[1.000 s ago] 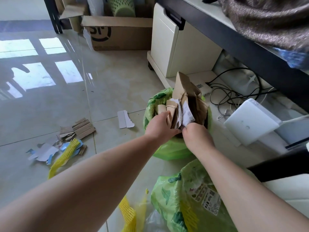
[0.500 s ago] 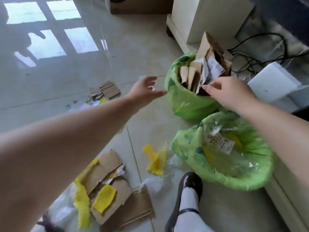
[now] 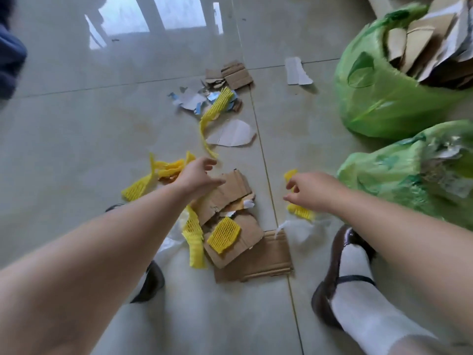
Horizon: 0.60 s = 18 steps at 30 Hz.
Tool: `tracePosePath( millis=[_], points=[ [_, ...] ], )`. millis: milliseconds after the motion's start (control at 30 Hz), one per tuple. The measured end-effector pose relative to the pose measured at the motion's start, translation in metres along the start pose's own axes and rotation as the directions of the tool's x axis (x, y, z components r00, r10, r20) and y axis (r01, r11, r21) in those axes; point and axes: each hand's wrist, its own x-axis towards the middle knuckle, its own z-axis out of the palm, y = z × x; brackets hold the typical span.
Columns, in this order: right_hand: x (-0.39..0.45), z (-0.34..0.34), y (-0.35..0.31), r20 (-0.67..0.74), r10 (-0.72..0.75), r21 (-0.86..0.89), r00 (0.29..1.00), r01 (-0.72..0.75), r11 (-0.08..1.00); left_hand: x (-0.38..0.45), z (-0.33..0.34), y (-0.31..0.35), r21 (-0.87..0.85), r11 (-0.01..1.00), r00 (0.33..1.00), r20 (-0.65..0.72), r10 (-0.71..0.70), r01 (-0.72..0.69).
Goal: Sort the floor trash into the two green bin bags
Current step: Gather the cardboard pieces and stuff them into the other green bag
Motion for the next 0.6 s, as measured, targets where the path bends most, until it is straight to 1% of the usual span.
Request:
tracePosePath(
  millis=[67, 133, 200, 267, 300, 367, 433, 500, 533, 600],
  points=[
    [0.012, 0.022, -0.017, 0.060, 0.045, 0.142, 0.997, -0.053, 0.988, 0.000, 0.005, -0.021, 0.070, 0.998, 1.000, 0.025, -0.004, 0.002],
    [0.026, 0.045, -0.033, 0.097, 0.108, 0.336, 0.989, -0.135, 0.932, 0.004, 0.012, -0.034, 0.173, 0.984, 0.998, 0.054, 0.025, -0.034],
    [0.038, 0.067, -0.046, 0.112, 0.160, 0.495, 0.981, -0.195, 0.847, 0.009, 0.021, -0.040, 0.299, 0.950, 0.994, 0.089, 0.068, -0.092],
    [0.045, 0.087, -0.057, 0.112, 0.195, 0.602, 0.974, -0.222, 0.767, 0.012, 0.031, -0.044, 0.440, 0.883, 0.985, 0.132, 0.114, -0.161],
    [0.047, 0.094, -0.062, 0.107, 0.219, 0.661, 0.970, -0.234, 0.713, 0.013, 0.034, -0.046, 0.491, 0.851, 0.981, 0.149, 0.126, -0.184],
    [0.054, 0.104, -0.070, 0.104, 0.269, 0.783, 0.957, -0.246, 0.571, 0.017, 0.037, -0.050, 0.553, 0.810, 0.979, 0.164, 0.121, -0.193],
    [0.063, 0.110, -0.076, 0.113, 0.313, 0.864, 0.943, -0.249, 0.438, 0.022, 0.036, -0.053, 0.596, 0.779, 0.980, 0.150, 0.131, -0.196],
    [0.073, 0.111, -0.078, 0.139, 0.363, 0.892, 0.921, -0.276, 0.358, 0.028, 0.034, -0.053, 0.623, 0.756, 0.980, 0.126, 0.154, -0.199],
    [0.076, 0.111, -0.078, 0.150, 0.378, 0.891, 0.914, -0.291, 0.350, 0.031, 0.034, -0.053, 0.629, 0.752, 0.981, 0.119, 0.157, -0.196],
    [0.081, 0.111, -0.078, 0.155, 0.370, 0.865, 0.916, -0.307, 0.397, 0.035, 0.032, -0.052, 0.625, 0.757, 0.982, 0.113, 0.154, -0.191]
  ],
)
